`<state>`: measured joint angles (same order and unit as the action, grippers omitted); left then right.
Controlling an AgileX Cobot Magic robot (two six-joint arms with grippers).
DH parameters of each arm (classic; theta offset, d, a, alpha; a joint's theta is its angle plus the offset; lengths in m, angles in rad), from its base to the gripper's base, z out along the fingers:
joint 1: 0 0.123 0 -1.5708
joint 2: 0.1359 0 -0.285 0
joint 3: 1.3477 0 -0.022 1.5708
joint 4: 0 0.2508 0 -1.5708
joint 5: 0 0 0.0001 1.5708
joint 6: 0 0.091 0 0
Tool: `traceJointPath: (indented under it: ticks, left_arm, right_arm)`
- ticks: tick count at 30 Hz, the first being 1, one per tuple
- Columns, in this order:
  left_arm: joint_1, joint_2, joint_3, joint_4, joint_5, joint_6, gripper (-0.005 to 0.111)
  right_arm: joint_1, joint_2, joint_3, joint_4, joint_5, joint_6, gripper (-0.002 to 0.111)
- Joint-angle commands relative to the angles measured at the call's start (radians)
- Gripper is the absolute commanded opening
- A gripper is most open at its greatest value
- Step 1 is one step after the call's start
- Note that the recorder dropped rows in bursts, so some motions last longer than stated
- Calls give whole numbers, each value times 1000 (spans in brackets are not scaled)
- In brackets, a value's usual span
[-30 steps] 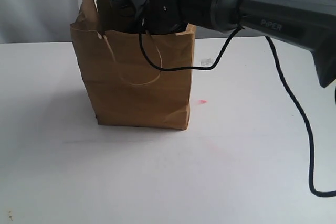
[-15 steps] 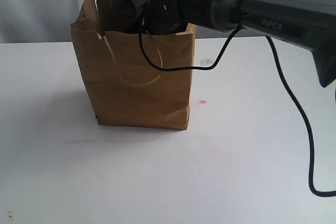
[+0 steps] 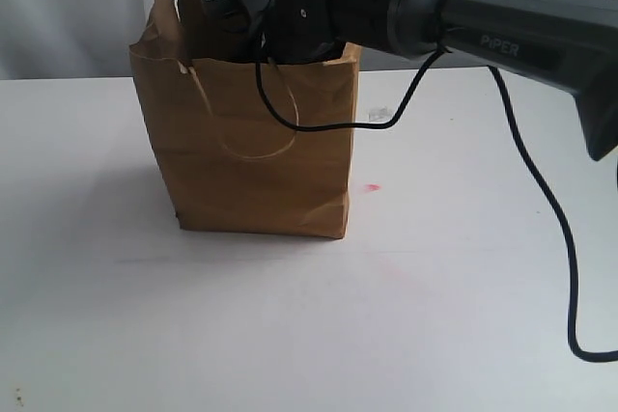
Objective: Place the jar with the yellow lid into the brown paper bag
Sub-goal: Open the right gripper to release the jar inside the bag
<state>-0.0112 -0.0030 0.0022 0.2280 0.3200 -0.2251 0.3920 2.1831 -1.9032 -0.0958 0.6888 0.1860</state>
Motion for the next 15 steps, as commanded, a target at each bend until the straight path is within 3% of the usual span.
traceJointPath:
  ticks: [1, 6, 10, 15]
  left_arm:
    - [-5, 3, -2, -4, -9, -4, 1]
    - [-5, 3, -2, -4, -9, -4, 1]
    - [-5, 3, -2, -4, -9, -4, 1]
    - [-5, 3, -2, -4, -9, -4, 1]
  right_arm:
    - [3, 3, -1, 14, 29, -5, 91]
    - [3, 3, -1, 14, 31, -5, 92]
    - [4, 3, -1, 14, 33, -5, 105]
    - [4, 3, -1, 11, 26, -7, 105]
